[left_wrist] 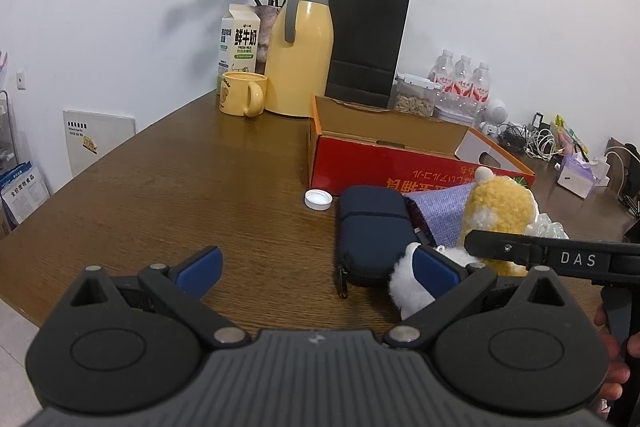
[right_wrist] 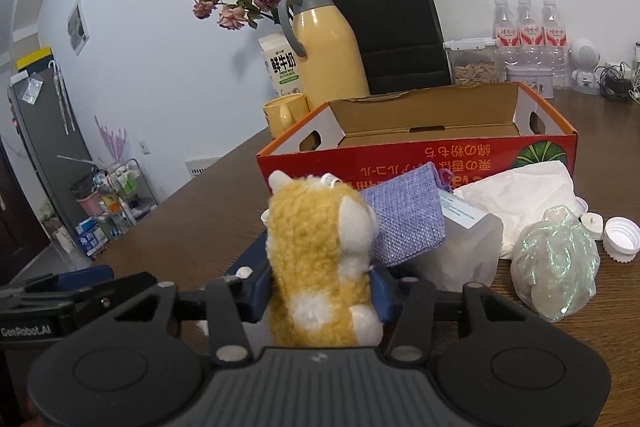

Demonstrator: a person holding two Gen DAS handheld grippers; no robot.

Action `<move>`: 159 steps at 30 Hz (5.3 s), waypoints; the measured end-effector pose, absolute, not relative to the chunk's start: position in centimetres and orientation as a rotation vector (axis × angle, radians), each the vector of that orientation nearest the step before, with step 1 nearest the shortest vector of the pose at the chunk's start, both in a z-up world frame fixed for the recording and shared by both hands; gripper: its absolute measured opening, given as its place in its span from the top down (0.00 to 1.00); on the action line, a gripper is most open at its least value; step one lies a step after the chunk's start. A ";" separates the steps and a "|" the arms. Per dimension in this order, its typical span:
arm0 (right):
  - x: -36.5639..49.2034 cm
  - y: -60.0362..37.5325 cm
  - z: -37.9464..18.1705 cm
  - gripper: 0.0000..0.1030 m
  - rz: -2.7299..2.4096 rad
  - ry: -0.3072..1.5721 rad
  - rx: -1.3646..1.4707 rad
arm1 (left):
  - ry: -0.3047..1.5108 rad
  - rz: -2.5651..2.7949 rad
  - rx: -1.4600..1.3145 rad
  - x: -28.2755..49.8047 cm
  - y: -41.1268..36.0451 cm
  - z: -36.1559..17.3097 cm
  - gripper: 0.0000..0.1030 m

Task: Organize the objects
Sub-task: 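Grasp the yellow-white plush toy with right gripper while left gripper grasps the navy zippered case, then carry the plush toy and navy case over the cardboard box with both grippers, then lower and release the plush toy and navy case into the box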

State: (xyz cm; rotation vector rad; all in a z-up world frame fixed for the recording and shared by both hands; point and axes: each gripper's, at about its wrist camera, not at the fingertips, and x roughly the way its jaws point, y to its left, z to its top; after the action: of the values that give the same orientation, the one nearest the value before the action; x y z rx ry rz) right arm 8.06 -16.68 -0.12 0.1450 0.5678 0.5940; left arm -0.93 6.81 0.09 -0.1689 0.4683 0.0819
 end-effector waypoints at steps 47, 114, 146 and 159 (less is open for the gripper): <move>9.5 -27.9 1.9 0.56 0.457 0.431 0.256 | 0.726 -0.013 -0.153 12.3 3.2 -2.4 0.37; 28.0 -24.8 8.3 0.56 0.415 0.519 0.320 | 0.491 0.023 -0.115 22.7 0.2 8.3 0.38; 31.5 -20.7 3.4 0.00 0.354 0.641 0.165 | 0.529 0.115 -0.033 24.8 0.3 5.0 0.00; 23.8 -23.1 6.6 0.00 0.327 0.481 0.071 | 0.402 0.101 -0.020 17.1 1.4 7.3 0.00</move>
State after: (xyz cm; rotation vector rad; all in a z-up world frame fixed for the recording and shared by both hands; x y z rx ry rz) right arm 23.79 -23.10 6.65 0.0706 0.4811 0.3270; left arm 17.09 1.37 7.34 -0.0201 0.4018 0.1009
